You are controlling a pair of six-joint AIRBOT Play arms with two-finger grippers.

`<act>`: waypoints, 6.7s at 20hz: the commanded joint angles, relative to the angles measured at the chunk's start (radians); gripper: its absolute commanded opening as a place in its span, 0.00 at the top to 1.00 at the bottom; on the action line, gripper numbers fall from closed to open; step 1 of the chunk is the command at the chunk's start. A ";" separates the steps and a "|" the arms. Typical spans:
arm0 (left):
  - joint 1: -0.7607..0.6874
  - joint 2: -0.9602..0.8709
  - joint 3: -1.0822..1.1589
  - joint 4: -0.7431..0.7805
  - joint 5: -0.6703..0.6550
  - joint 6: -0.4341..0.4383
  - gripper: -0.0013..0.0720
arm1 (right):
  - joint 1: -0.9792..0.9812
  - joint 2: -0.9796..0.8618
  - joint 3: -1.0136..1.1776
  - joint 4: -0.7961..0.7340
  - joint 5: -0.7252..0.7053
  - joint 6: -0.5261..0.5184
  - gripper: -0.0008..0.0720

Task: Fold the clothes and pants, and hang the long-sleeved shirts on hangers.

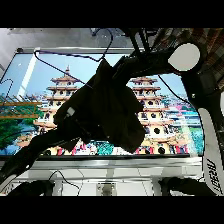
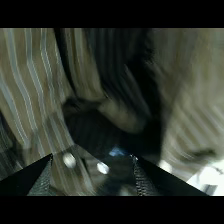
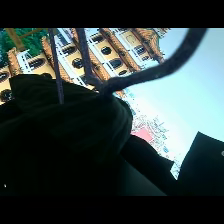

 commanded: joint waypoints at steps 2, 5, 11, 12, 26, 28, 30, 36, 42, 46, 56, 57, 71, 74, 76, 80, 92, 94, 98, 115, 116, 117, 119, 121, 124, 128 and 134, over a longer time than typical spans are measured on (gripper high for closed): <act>-0.038 -0.148 0.081 -0.002 -0.169 0.037 0.23 | 0.001 0.003 0.000 0.018 0.048 0.000 0.94; -0.038 -0.150 0.084 -0.002 -0.249 0.037 0.23 | 0.001 0.003 0.000 0.017 0.055 -0.002 0.94; -0.101 -0.150 0.093 -0.002 -0.246 -0.069 0.69 | 0.001 0.003 0.000 0.028 0.072 -0.003 0.94; -0.124 -0.150 0.093 -0.002 -0.247 -0.069 0.83 | 0.001 0.003 0.000 0.028 0.082 -0.003 0.94; 0.304 0.055 0.093 0.138 -0.127 -0.069 0.95 | 0.000 0.008 0.000 -0.208 0.186 -0.012 0.94; 0.434 0.090 0.093 0.140 -0.072 -0.069 0.95 | 0.000 0.021 0.000 -0.214 0.205 -0.054 0.94; 0.540 0.129 0.093 0.140 -0.053 -0.069 0.95 | 0.000 0.034 0.000 -0.221 0.231 -0.112 0.94; 0.650 0.216 0.119 0.140 -0.056 -0.069 0.95 | 0.000 0.036 0.000 -0.199 0.351 -0.380 0.94; 0.650 0.218 0.263 0.140 -0.088 -0.069 0.95 | 0.000 0.035 -0.003 -0.304 0.364 -0.359 0.94; 0.649 0.243 0.396 0.140 -0.046 -0.069 0.95 | 0.000 0.020 -0.003 -0.379 0.347 -0.295 0.94; 0.648 0.418 0.469 0.276 0.155 -0.133 0.95 | -0.013 0.004 -0.003 -0.613 0.245 -0.026 0.94; 0.648 0.432 0.469 0.275 0.169 -0.133 0.95 | -0.029 0.004 -0.003 -0.613 0.247 -0.009 0.94; 0.634 0.093 0.468 0.275 0.220 -0.220 0.95 | -0.081 -0.036 -0.086 -0.575 0.351 -0.077 0.94; 0.577 -0.021 0.468 0.275 0.182 -0.220 0.95 | -0.084 -0.071 -0.240 -0.629 0.243 0.014 0.94; 0.519 -0.071 0.468 0.276 0.176 -0.219 0.95 | -0.095 -0.097 -0.300 -0.663 0.173 0.080 0.94; 0.391 -0.138 0.468 0.391 0.110 -0.220 0.95 | -0.107 -0.132 -0.323 -0.684 0.176 0.108 0.94; -0.013 -0.209 0.470 1.096 0.134 -0.659 0.95 | 0.059 -0.129 -0.319 -0.670 0.399 0.193 0.94; -0.047 -0.244 0.470 1.209 0.163 -0.829 0.95 | 0.049 -0.129 -0.319 -0.696 0.431 0.223 0.94; -0.063 -0.253 0.470 1.207 0.160 -0.979 0.95 | 0.005 -0.129 -0.319 -0.715 0.457 0.347 0.94; -0.246 -0.381 0.470 0.831 0.282 -1.004 0.95 | -0.006 -0.123 -0.090 -0.397 0.245 0.447 0.94; -0.240 -0.346 0.471 0.823 0.274 -1.004 0.95 | -0.006 -0.122 -0.069 -0.402 0.234 0.447 0.94; -0.226 -0.310 0.471 0.810 0.263 -1.004 0.95 | -0.006 -0.120 -0.055 -0.403 0.219 0.447 0.94; -0.168 -0.230 0.471 0.835 0.253 -1.004 0.95 | -0.006 -0.110 -0.050 -0.419 0.194 0.444 0.94; -0.065 -0.154 0.471 0.926 0.279 -1.015 0.95 | -0.007 -0.101 -0.050 -0.486 0.208 0.426 0.94; 0.120 -0.109 0.471 1.115 0.379 -1.052 0.95 | -0.025 -0.062 -0.050 -0.485 0.203 0.393 0.94; 0.292 -0.148 0.466 1.143 0.432 -1.051 0.95 | -0.027 -0.006 -0.050 -0.489 0.204 0.386 0.94; 0.295 -0.168 0.466 1.062 0.499 -1.048 0.95 | -0.027 0.001 -0.050 -0.536 0.195 0.405 0.94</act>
